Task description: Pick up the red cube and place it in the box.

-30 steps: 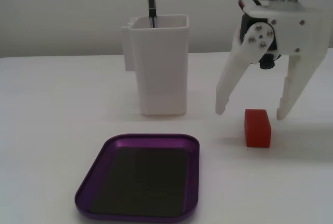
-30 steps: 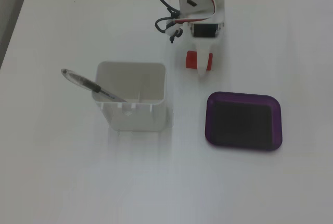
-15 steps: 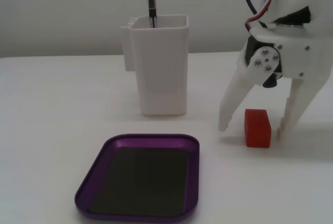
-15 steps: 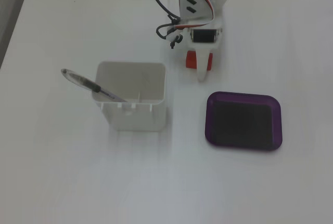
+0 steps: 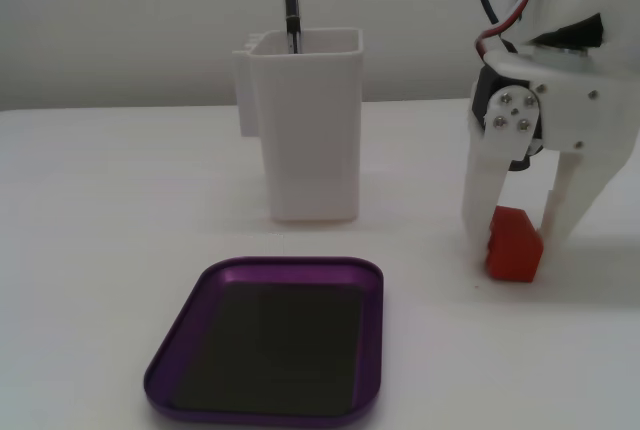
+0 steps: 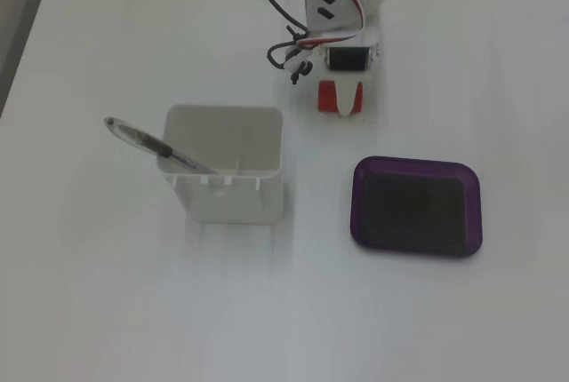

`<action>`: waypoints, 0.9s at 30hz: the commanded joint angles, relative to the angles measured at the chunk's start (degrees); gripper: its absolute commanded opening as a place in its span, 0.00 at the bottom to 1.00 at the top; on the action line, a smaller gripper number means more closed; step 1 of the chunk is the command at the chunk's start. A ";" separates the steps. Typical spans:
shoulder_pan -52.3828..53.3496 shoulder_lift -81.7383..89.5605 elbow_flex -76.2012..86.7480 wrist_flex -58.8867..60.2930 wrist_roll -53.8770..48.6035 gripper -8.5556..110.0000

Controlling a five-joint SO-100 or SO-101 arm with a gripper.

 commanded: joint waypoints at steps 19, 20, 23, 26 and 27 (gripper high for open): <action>-18.98 22.06 -13.54 12.13 -0.26 0.07; -18.72 21.01 -14.06 10.11 0.09 0.07; -18.72 16.61 -18.72 5.71 0.26 0.07; -19.07 9.67 -26.19 4.57 2.90 0.07; -19.07 6.77 -29.44 4.92 4.75 0.07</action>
